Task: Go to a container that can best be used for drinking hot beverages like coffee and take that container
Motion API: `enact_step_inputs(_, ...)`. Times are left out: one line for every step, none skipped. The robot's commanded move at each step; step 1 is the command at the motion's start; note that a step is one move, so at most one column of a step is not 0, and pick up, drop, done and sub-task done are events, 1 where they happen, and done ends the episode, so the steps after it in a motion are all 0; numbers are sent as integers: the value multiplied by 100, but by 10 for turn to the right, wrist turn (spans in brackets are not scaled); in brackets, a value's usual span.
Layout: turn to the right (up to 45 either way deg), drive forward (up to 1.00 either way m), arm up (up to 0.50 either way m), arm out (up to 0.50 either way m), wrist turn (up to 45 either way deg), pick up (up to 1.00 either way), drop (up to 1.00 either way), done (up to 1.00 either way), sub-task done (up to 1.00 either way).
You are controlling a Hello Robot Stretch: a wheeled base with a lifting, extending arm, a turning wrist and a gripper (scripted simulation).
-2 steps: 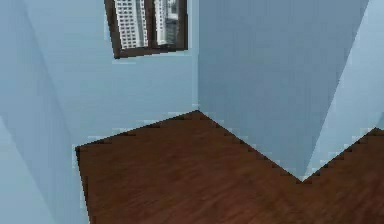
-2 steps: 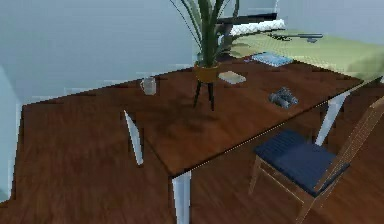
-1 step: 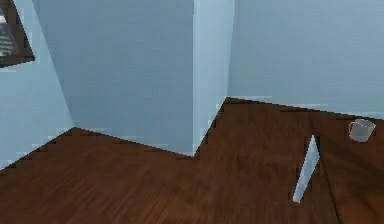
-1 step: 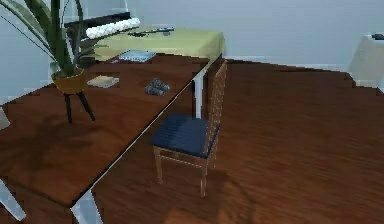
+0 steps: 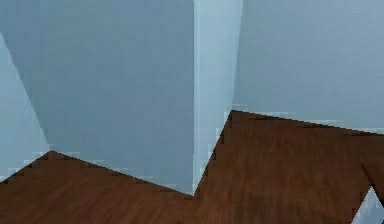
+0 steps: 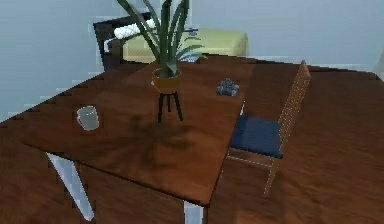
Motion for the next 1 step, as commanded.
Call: enact_step_inputs(180,0,0,0,0,0,0,0,0)
